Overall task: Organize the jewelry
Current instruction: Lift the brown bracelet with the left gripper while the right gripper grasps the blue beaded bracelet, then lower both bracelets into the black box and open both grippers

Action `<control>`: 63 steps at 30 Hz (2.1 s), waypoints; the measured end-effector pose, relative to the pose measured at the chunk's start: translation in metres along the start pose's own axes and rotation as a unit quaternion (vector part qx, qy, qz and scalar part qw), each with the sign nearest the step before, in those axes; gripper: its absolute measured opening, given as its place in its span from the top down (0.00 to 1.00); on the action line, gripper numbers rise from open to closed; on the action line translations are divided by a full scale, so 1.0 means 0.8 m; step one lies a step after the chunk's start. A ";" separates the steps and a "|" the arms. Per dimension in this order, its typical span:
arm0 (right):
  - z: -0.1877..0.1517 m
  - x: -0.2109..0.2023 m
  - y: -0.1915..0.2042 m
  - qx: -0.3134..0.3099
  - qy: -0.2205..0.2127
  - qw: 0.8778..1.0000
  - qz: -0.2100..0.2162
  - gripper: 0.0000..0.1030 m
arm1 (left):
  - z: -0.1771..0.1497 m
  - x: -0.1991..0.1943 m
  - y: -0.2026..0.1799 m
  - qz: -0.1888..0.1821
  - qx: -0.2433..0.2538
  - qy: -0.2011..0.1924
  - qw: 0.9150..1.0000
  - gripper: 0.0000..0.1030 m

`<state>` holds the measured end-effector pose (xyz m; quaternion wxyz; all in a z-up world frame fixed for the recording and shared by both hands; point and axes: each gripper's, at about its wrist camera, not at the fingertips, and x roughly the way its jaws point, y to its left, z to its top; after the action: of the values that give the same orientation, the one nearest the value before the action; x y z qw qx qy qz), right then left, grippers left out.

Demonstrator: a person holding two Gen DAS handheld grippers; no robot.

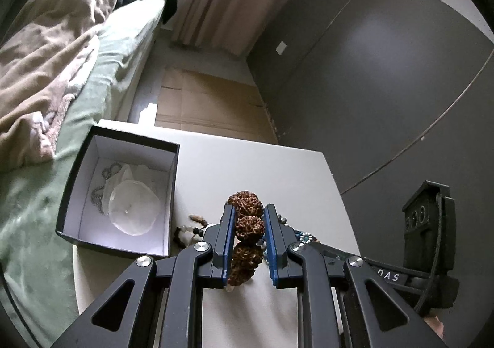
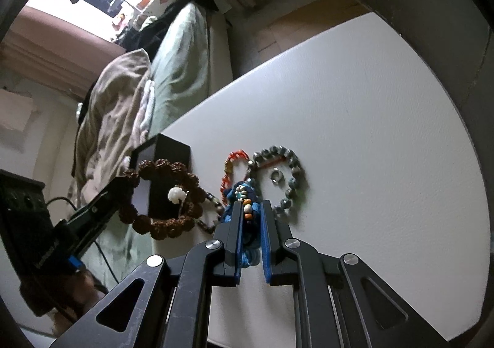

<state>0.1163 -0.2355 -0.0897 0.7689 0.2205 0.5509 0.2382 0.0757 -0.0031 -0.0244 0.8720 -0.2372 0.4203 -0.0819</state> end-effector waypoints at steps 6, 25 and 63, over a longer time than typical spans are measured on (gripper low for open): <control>0.007 -0.004 0.007 0.008 -0.017 1.000 0.026 0.89 | 0.010 -0.024 0.005 -0.046 -0.015 -0.020 0.999 0.82; 0.009 0.008 0.069 0.003 -0.039 0.984 0.177 0.89 | 0.032 -0.106 0.027 -0.112 -0.033 -0.091 0.989 0.82; 0.008 0.070 0.155 -0.036 -0.041 0.969 0.242 0.86 | 0.047 -0.128 0.146 -0.044 -0.156 -0.144 0.976 0.39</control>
<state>0.1230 -0.1036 -0.0548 0.7174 0.3293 0.4406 0.4276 0.0337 0.1468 0.0106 0.8712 -0.3976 0.2873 -0.0184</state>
